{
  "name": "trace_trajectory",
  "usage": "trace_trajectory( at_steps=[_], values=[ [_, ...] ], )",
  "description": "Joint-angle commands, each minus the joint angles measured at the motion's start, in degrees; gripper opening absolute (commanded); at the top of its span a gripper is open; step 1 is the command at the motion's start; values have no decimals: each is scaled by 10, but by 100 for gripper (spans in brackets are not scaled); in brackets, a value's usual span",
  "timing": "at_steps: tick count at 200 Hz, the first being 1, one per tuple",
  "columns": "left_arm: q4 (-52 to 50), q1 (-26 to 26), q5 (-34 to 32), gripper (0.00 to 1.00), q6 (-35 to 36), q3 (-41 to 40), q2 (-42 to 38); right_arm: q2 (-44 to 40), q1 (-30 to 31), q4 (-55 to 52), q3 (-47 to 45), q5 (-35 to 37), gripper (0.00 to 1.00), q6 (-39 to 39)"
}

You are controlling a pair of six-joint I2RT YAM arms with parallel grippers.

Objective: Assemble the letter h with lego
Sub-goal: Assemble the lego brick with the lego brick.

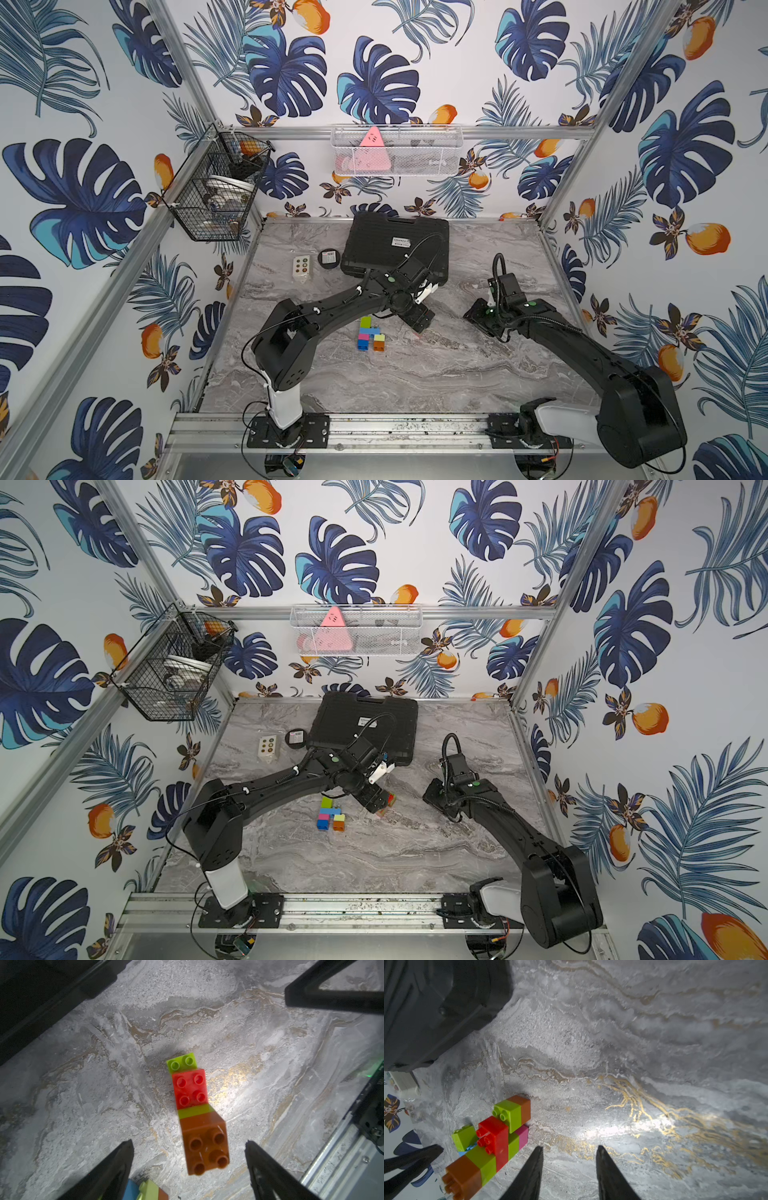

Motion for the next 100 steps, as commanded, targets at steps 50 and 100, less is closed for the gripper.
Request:
trace_trajectory(
  at_steps=[50, 100],
  values=[
    [-4, 0, -19, 86, 8, 9, 9, 119, -2, 51, 73, -204, 54, -106],
    [-2, 2, -15, 86, 13, 4, 10, 185, -2, 56, 118, -282, 64, -155]
  ],
)
